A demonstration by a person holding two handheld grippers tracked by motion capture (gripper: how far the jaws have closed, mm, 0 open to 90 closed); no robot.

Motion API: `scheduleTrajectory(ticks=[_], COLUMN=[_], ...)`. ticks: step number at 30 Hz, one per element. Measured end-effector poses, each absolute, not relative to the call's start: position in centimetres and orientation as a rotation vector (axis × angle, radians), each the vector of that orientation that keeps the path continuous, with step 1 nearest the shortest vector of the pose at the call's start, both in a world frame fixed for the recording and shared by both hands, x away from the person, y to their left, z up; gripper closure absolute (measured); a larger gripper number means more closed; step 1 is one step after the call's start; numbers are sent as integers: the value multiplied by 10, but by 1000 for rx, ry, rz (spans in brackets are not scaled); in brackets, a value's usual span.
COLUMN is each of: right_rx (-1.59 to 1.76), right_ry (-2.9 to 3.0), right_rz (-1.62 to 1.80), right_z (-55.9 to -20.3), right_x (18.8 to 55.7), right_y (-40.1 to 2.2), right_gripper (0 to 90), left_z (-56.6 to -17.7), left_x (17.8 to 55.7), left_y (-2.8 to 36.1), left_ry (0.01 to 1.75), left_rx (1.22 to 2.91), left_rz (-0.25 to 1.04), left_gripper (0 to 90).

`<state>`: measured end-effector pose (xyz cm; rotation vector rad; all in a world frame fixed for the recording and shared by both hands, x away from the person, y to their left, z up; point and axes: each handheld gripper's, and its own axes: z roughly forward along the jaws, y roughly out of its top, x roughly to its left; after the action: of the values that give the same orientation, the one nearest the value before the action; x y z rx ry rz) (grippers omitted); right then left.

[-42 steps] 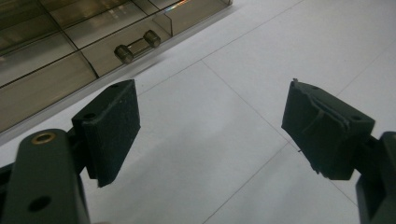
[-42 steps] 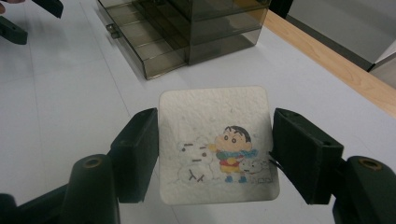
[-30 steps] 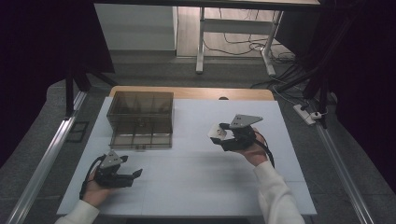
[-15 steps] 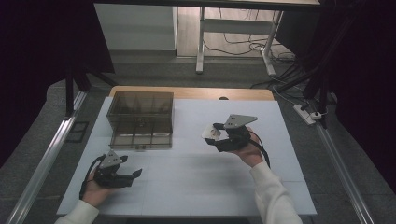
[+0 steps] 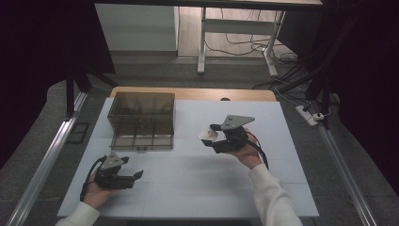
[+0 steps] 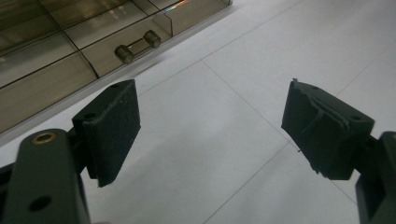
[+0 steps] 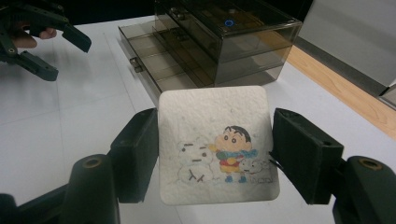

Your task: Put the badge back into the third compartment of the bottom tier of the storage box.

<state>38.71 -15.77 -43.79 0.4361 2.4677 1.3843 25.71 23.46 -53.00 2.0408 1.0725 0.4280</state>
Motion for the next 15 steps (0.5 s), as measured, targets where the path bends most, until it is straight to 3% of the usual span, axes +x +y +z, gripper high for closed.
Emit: scheduleTrajectory(ticks=[15], right_rx=[379], right_ry=[2496], right_rz=[1393], right_z=[-441], right_x=[389], right_y=[-137], right_gripper=[327], left_z=[-530], left_x=[257], left_y=[234], left_ry=[1066], left_rx=[2040], left_rz=[427], left_gripper=[189])
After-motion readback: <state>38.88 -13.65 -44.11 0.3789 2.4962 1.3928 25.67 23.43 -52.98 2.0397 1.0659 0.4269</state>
